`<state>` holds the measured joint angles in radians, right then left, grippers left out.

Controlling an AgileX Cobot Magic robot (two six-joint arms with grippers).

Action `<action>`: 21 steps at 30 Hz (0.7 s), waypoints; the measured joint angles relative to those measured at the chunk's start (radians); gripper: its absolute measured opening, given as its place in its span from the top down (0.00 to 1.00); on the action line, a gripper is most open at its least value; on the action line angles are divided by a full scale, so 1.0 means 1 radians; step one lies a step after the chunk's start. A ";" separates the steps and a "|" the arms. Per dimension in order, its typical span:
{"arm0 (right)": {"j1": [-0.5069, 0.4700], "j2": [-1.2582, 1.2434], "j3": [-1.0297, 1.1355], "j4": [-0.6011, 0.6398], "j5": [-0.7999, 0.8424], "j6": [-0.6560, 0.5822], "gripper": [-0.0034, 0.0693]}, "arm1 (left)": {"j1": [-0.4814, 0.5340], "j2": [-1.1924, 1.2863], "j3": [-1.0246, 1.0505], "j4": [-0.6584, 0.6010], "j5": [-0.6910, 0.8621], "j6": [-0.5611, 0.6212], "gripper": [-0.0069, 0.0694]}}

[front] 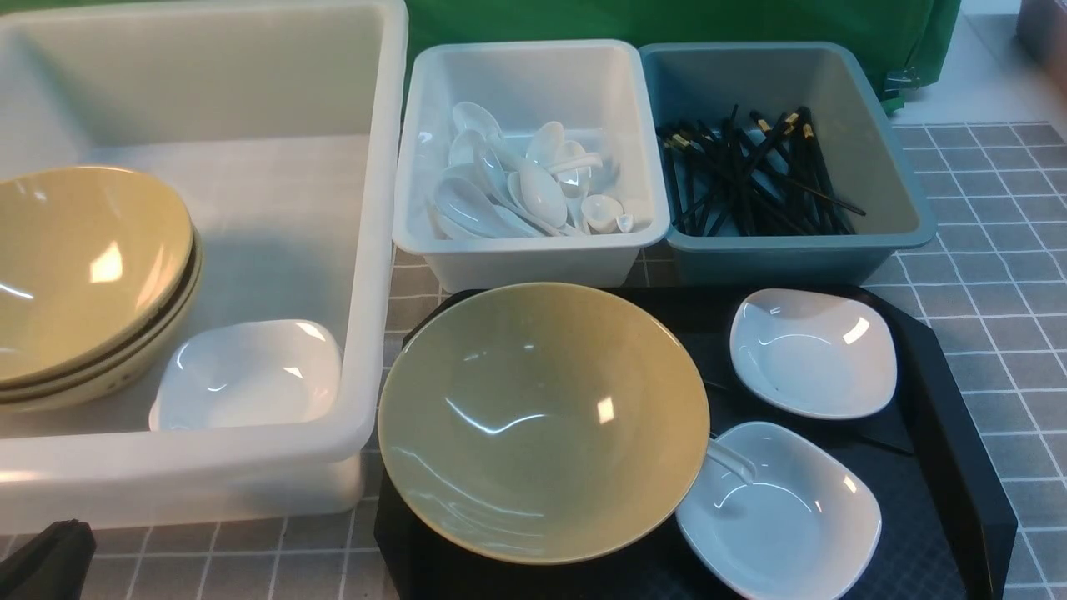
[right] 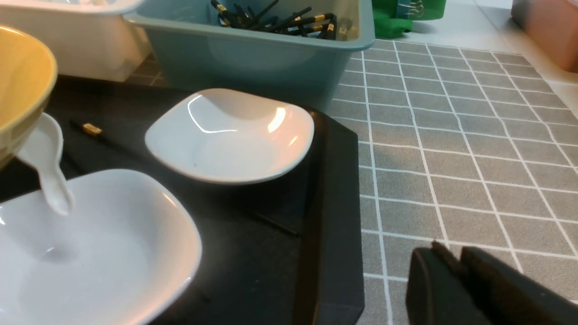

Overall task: On grey table put chopsticks spoon bowls plates into blue grey white boxes.
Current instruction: 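Grasp the large bowl on the tray by its rim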

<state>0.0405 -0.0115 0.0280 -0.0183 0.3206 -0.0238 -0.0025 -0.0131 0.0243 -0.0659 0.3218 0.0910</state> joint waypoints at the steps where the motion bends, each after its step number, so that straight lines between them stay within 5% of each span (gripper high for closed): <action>1: 0.000 0.000 0.000 0.000 0.000 0.000 0.80 | 0.000 0.000 0.000 0.000 0.000 0.000 0.92; 13: 0.000 0.000 0.000 0.000 -0.006 0.000 0.78 | 0.000 0.000 0.001 0.000 -0.033 0.004 0.92; 21: 0.000 0.000 0.000 0.000 -0.215 0.001 0.77 | 0.000 0.000 0.001 0.000 -0.331 0.004 0.92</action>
<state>0.0405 -0.0115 0.0280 -0.0183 0.1054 -0.0228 -0.0025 -0.0131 0.0252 -0.0659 -0.0092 0.0945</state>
